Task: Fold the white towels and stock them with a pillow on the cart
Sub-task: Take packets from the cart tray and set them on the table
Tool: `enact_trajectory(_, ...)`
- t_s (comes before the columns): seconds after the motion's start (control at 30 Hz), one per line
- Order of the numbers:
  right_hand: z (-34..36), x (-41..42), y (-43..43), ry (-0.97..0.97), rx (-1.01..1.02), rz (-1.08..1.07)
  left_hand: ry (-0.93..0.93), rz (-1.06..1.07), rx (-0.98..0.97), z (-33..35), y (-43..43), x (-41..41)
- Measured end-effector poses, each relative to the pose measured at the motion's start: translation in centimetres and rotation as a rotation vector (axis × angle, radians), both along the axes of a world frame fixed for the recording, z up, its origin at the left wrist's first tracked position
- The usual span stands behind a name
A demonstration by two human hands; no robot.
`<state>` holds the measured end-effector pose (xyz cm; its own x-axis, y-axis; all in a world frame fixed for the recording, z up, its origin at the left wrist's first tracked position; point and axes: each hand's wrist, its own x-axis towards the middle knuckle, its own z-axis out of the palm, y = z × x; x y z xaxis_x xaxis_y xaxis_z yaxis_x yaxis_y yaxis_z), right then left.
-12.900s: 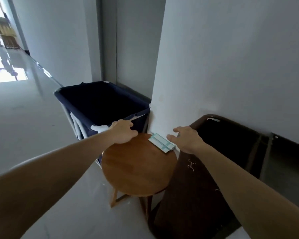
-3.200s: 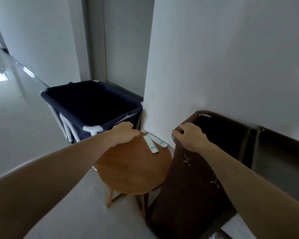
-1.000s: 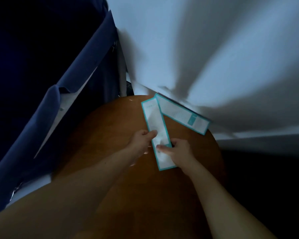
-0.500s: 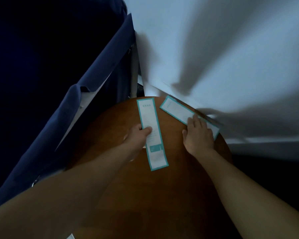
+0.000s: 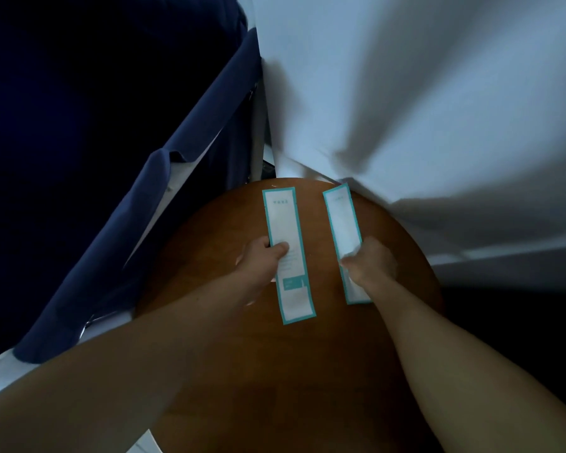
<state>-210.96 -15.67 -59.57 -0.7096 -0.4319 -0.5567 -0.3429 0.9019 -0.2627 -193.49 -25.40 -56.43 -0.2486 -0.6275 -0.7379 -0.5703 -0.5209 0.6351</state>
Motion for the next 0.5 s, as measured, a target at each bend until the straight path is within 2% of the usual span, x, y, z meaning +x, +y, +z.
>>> enact_trajectory(0.1,0.3,1.6,1.5,-0.144,-0.044,-0.073,0.003,-0.019,-0.002,1.4,0.2,0.7)
enact_trajectory(0.27,4.2,4.5,3.0,-0.450,-0.411,-0.511,0.005,-0.128,-0.080,5.1,-0.1,2.4)
enact_trajectory(0.37,8.2,6.6,3.7,-0.487,-0.536,-0.589,0.032,-0.170,-0.144,8.3,0.0,4.2)
enact_trajectory(0.5,14.9,10.6,5.6,-0.428,-0.637,-0.530,0.106,-0.241,-0.254,13.8,1.0,7.4)
